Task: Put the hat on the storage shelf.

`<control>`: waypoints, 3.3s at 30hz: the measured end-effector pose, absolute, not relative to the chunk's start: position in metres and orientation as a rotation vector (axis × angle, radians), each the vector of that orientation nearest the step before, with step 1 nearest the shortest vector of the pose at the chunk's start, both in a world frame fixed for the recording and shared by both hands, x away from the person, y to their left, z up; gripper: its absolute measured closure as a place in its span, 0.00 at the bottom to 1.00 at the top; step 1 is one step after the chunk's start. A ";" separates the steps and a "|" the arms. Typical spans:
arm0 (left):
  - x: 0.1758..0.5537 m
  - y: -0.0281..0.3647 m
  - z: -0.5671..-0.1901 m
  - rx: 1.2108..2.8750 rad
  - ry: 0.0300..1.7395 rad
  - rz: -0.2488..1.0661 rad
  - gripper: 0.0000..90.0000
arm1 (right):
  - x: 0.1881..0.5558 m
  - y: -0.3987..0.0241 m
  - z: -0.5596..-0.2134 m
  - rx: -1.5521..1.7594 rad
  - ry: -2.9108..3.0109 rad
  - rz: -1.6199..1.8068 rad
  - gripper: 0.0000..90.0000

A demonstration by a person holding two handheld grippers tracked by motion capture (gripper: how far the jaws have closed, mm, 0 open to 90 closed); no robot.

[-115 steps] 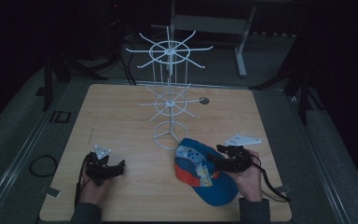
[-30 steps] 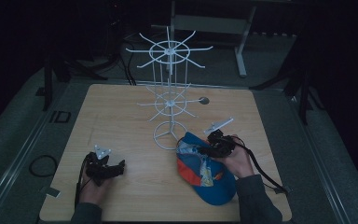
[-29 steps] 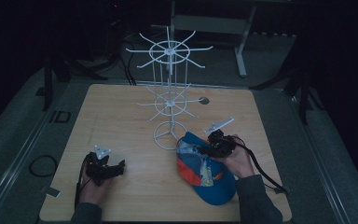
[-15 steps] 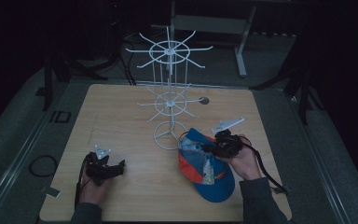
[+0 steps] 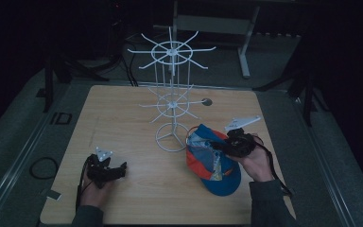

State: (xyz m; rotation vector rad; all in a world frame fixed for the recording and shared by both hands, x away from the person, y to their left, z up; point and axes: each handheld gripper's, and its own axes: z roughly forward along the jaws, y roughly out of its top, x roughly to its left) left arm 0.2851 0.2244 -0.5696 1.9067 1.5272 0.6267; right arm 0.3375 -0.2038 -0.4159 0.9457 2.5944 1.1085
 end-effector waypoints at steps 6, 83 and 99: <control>0.285 0.224 -0.570 1.907 1.527 0.626 0.16 | 0.337 -0.206 -0.411 0.947 2.574 1.121 0.98; 0.285 0.225 -0.569 1.917 1.525 0.625 0.16 | 0.316 -0.246 -0.341 0.896 2.395 1.260 0.98; 0.285 0.225 -0.569 1.911 1.527 0.626 0.16 | 0.315 -0.238 -0.326 0.842 2.393 1.295 0.98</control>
